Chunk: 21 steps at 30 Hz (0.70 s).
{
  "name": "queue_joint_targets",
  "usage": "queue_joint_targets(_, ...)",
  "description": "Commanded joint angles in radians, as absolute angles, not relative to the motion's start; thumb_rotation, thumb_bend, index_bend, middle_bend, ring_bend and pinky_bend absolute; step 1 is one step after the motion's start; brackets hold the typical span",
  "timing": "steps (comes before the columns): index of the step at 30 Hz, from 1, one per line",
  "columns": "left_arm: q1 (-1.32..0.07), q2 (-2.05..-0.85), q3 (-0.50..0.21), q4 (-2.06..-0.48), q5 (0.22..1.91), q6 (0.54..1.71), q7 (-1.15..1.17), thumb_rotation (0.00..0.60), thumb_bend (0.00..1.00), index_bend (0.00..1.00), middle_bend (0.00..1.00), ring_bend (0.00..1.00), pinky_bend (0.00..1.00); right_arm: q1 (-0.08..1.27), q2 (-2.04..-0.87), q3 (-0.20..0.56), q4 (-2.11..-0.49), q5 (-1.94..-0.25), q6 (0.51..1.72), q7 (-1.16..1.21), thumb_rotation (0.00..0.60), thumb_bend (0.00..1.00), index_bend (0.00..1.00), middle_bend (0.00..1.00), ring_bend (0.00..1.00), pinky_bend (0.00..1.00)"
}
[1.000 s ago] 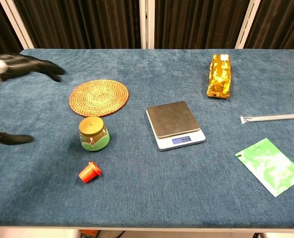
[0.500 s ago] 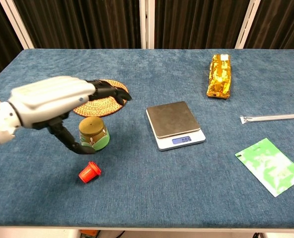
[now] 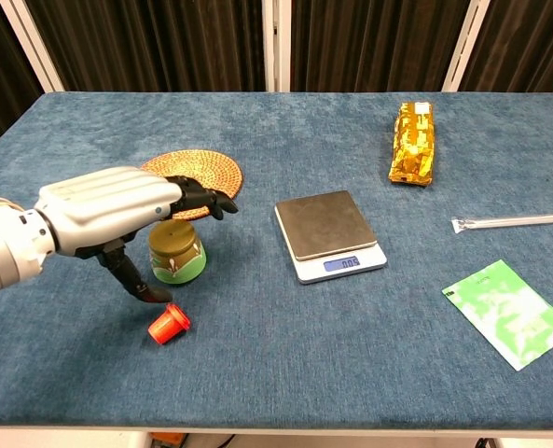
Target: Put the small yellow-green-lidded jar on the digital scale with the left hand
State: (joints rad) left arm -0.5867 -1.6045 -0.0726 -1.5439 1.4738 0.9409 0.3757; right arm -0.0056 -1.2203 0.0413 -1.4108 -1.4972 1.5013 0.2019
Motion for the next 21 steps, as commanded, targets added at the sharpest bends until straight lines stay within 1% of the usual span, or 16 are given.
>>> queue_joint_targets(1,-0.587,-1.605,-0.067,-1.541,1.465,0.951,0.389,0.6,0.12,0.19,0.26,0.19,0.48,-0.005,-1.22,0.04,-1.412,-1.5,1.501,0.2,0.6,0.3,0.0,0.0,0.0,0.0)
queue_joint_targets(8,-0.591,-1.626,-0.059,-1.525,1.458,0.975,0.411,0.6,0.17,0.32,0.39,0.31,0.57,-0.006,-1.22,0.042,-1.416,-1.5,1.506,0.196,0.6,0.3,0.0,0.0,0.0,0.0)
queue_joint_targets(11,-0.588,-1.645,-0.059,-1.505,1.477,1.009,0.398,0.6,0.18,0.4,0.45,0.38,0.62,-0.006,-1.22,0.042,-1.414,-1.498,1.504,0.199,0.6,0.3,0.0,0.0,0.0,0.0)
queue_joint_targets(13,-0.59,-1.651,-0.06,-1.498,1.482,1.018,0.388,0.6,0.19,0.44,0.47,0.41,0.65,-0.006,-1.222,0.042,-1.411,-1.497,1.503,0.199,0.6,0.3,0.0,0.0,0.0,0.0)
queue_joint_targets(18,-0.607,-1.653,-0.083,-1.512,1.49,1.035,0.359,0.6,0.2,0.45,0.48,0.44,0.67,-0.005,-1.224,0.043,-1.405,-1.493,1.499,0.203,0.6,0.3,0.0,0.0,0.0,0.0)
queue_joint_targets(21,-0.634,-1.65,-0.106,-1.533,1.492,1.024,0.365,0.6,0.2,0.46,0.48,0.45,0.68,-0.004,-1.225,0.043,-1.402,-1.493,1.497,0.204,0.6,0.3,0.0,0.0,0.0,0.0)
